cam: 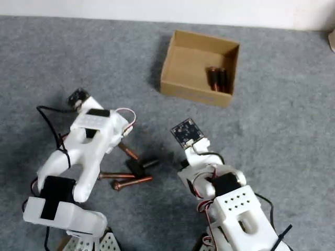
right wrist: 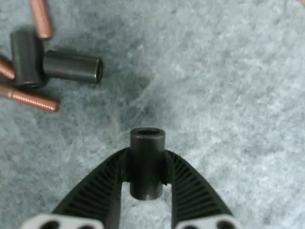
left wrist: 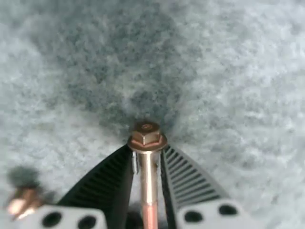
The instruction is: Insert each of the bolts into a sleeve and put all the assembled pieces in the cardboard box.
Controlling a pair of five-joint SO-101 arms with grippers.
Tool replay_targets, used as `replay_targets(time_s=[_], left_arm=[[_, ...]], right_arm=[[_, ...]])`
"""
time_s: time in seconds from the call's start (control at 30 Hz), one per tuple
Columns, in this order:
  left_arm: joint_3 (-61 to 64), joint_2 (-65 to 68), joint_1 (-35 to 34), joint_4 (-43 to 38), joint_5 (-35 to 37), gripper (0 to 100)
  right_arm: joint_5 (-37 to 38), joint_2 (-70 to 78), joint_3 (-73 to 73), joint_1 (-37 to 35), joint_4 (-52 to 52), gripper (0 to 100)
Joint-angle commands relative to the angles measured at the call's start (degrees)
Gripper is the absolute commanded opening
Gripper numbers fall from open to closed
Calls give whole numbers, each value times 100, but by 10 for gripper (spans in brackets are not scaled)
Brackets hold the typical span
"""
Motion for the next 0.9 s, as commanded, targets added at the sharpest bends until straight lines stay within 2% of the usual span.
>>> replay_targets(time_s=[0.0,0.1,0.13,0.17,0.3,0.57,0.77,0.87], left_arm=[[-927,-558,-180,1389,-2040,5],[-1059,-884,-145,1495,-4519,5],[-1086,-998,-92,1468,-5160,5],[-1086,-1138,31,1371,-5415,5],[-1042,-1859,145,1152,-5793,5],[-840,-4040,655,1152,-7130,5],[-110,-5745,734,545,-7138,5],[567,-6501,734,141,-7138,5]], right_arm=[[70,13,-40,101,-154,5],[70,4,-40,101,-154,5],[70,4,-40,101,-154,5],[70,-13,-40,101,-154,5],[70,-31,-40,101,-163,5],[70,-48,-110,-75,-163,5],[273,-1086,-66,-910,-400,5],[281,-1921,-57,-1007,-382,5]])
